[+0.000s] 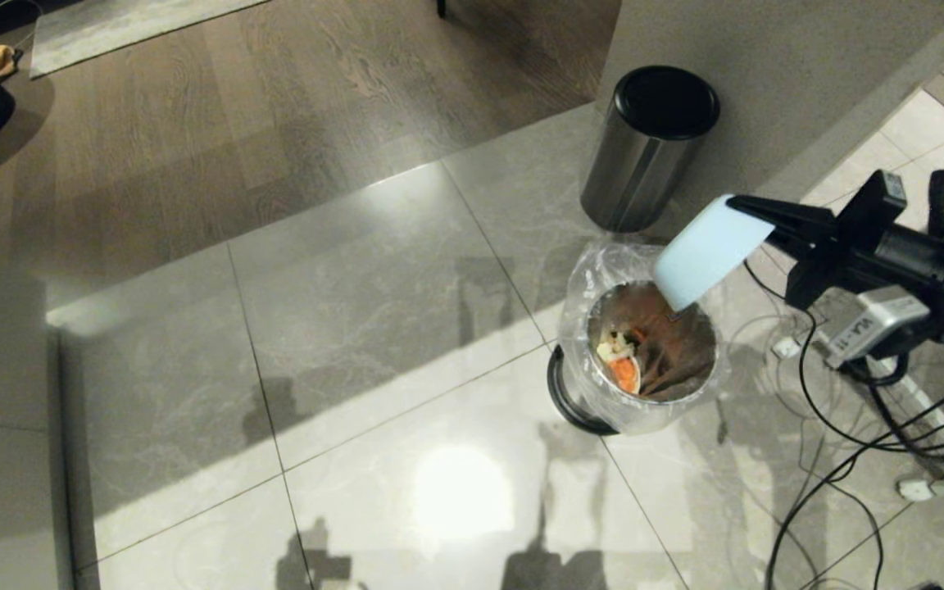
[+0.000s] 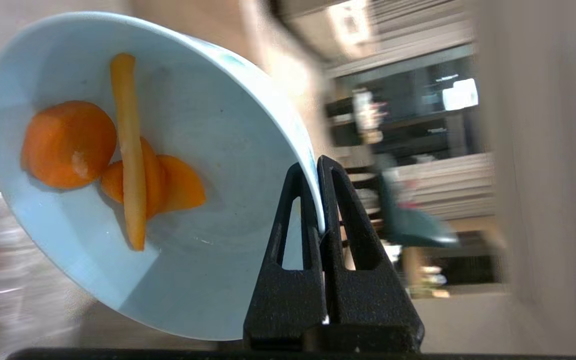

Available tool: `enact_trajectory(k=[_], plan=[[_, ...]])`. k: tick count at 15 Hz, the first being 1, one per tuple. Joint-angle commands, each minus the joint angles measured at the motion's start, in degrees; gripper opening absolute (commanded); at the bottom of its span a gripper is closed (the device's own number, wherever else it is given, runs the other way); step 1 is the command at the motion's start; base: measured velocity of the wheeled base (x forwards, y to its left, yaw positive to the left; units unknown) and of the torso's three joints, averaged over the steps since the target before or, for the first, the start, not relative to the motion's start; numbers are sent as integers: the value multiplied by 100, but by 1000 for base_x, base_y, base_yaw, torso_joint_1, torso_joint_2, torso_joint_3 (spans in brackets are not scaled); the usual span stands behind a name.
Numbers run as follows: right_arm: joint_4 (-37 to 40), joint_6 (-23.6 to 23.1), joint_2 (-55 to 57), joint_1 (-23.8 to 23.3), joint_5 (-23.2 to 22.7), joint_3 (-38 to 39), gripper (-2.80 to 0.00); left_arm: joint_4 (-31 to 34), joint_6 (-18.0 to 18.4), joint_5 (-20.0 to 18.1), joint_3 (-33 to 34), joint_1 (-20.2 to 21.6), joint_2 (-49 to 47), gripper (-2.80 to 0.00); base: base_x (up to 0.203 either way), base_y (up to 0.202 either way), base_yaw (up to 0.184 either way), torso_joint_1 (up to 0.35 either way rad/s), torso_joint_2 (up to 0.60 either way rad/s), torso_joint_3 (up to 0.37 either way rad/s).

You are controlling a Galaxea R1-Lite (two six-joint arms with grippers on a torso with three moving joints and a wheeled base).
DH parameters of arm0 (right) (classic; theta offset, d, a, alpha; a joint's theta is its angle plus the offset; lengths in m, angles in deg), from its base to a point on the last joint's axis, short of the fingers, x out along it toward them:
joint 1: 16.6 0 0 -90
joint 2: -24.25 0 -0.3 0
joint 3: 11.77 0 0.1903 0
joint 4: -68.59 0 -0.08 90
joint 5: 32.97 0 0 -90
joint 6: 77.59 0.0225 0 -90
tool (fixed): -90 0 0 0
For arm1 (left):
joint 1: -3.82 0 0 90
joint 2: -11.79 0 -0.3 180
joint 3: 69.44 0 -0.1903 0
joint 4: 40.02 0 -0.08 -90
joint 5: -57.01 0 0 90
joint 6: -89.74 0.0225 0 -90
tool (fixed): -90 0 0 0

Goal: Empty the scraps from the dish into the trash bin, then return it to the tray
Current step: Pour the leftover food from the bowl into the trash can

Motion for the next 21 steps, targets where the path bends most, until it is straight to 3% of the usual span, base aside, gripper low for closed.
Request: enact_trajectory(k=[1,6,11,13,16,18,21], plan=[[-462,404,-40,-81,-65,-340,-280,-5,-1,4,0,2,2,-280,0,0,0,0,0,0],[-566,871,-159,-512,-162,-70,-280,-5,-1,4,0,2,-6,-280,0,0,0,0,0,0],[-566,1506,-311,-531,-65,8,-280,-5,-3,4,0,2,-4,-280,0,0,0,0,0,0],[-566,1469,-260,-761,-33,270,-280,-5,-5,4,0,2,-2,-280,0,0,0,0,0,0],[-566,1525,21,-588,201,444,-280,-5,-1,4,0,2,-2,-280,0,0,0,0,0,0],[-566,1607,27,-277,424,50,-280,-5,-1,4,0,2,-3,-280,0,0,0,0,0,0],[-566,1582,-40,-260,595,-524,-280,-5,-2,4,0,2,-5,-280,0,0,0,0,0,0]])
